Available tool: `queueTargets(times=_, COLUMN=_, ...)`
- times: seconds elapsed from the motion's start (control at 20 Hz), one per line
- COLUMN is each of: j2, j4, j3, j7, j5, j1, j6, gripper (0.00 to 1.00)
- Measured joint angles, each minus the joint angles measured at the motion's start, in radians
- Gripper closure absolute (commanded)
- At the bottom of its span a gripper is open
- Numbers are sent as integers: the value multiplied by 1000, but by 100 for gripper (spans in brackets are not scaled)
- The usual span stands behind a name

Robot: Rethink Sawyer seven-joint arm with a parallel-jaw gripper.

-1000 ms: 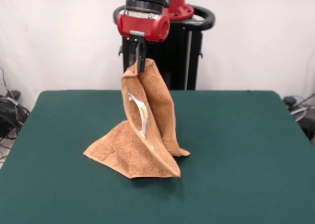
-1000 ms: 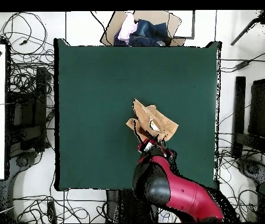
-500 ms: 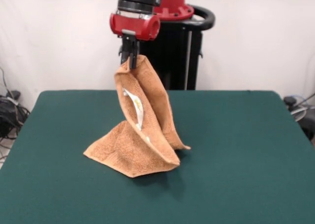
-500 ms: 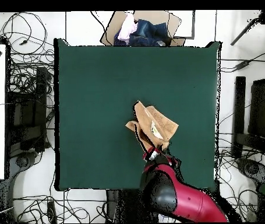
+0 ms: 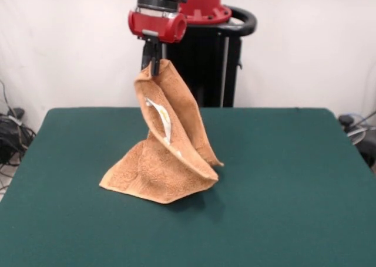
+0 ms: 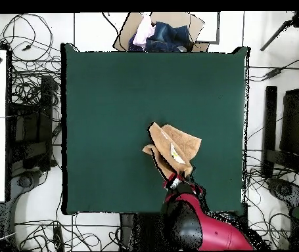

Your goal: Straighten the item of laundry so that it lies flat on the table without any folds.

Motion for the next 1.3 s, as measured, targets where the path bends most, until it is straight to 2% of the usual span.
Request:
queueTargets(times=0.15, j2=-16, j4=0, j3=4, j7=0, j5=-9, j1=-11, j6=8, gripper=100)
queueTargets(times=0.45, j2=-74, j4=0, j3=24, j7=0, j5=-11, j1=-84, j6=80, gripper=100)
queueTargets(times=0.8, j2=-204, j4=6, j3=77, j7=-1, j5=3, j1=-178, j6=262, gripper=100)
queueTargets(times=1.1, j2=-310, j4=27, j3=104, j7=-7, j5=40, j1=-193, j6=377, gripper=100)
queueTargets(times=1.3, j2=-346, j4=33, j3=114, j7=-7, j5=51, j1=-194, j6=392, gripper=100)
